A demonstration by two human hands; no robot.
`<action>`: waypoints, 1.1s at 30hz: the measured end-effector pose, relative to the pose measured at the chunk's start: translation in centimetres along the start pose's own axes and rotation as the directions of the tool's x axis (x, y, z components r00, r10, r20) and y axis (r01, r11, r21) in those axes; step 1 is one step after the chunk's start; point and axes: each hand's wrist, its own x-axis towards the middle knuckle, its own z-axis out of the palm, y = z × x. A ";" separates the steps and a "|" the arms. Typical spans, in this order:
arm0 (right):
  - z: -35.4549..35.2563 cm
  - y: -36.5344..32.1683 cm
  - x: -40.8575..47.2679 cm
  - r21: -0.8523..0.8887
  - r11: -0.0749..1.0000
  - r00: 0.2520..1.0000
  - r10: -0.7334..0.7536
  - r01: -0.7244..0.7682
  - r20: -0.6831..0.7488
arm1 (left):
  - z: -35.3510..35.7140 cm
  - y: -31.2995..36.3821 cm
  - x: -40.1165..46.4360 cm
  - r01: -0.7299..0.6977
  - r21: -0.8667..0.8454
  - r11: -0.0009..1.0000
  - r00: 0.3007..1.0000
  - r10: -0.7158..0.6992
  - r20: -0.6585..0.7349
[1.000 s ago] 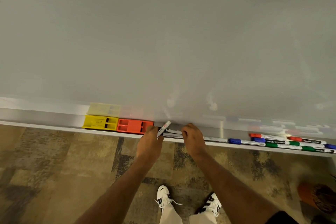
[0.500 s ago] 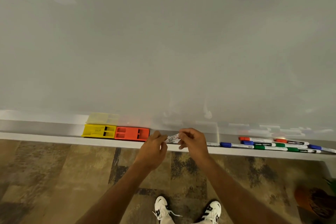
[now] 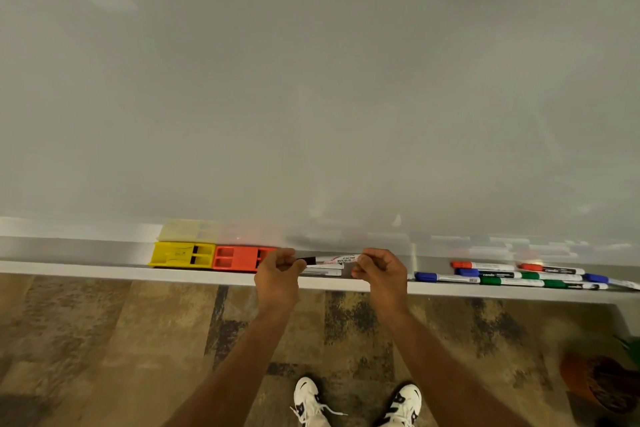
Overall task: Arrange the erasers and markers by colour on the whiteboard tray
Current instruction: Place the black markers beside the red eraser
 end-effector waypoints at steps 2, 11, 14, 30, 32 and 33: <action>0.4 0.0 0.1 0.069 0.997 0.999 0.025 -0.023 -0.030 | 0.0 0.1 0.3 0.006 -0.029 1.000 1.000 -0.007 -0.021; 1.7 2.0 1.8 -0.011 0.985 0.973 0.166 -0.170 -0.162 | 0.7 -1.2 2.3 -0.016 0.127 0.992 0.999 0.012 0.036; 1.9 3.3 2.4 -0.111 0.974 0.970 0.176 -0.196 -0.168 | 0.7 -1.6 2.6 -0.038 0.180 0.983 0.999 0.032 0.040; 2.4 5.7 2.5 -0.332 0.924 0.981 0.182 -0.192 -0.060 | 1.0 -2.9 3.0 -0.086 0.314 0.945 0.993 0.056 0.104; 2.4 5.8 2.4 -0.361 0.914 0.983 0.177 -0.183 -0.050 | 1.0 -2.9 3.0 -0.091 0.321 0.943 0.993 0.060 0.106; 2.3 5.6 2.4 -0.374 0.911 0.984 0.171 -0.173 -0.041 | 1.0 -2.8 3.0 -0.096 0.319 0.943 0.992 0.064 0.110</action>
